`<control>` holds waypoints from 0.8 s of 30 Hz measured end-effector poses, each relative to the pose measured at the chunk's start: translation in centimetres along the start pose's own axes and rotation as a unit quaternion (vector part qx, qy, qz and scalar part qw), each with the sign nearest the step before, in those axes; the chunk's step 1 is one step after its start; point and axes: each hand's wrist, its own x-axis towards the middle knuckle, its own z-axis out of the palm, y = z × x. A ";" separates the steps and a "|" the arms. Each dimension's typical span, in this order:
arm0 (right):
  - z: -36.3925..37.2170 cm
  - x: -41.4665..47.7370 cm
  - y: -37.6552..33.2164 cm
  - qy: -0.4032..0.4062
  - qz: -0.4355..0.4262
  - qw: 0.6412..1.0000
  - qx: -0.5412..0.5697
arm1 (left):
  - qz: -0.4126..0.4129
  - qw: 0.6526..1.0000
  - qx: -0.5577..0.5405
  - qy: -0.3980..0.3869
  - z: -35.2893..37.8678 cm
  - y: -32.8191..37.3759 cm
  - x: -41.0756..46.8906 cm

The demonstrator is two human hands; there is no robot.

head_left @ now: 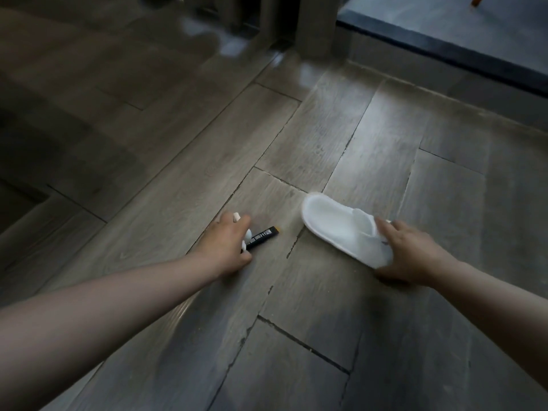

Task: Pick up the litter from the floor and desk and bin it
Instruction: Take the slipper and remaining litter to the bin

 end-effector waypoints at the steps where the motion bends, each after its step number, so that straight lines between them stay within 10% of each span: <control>1: 0.3 -0.2 -0.3 0.009 -0.012 1.000 0.000 | -0.001 1.000 -0.006 -0.002 0.0 -0.1 0.0; 13: 3.6 -1.0 -6.2 0.068 0.077 0.968 0.231 | -0.007 0.998 0.061 -0.018 0.5 0.0 1.1; 24: 2.7 -1.9 -6.7 0.054 0.087 0.933 0.346 | -0.027 0.986 -0.162 -0.038 -2.3 0.5 -1.7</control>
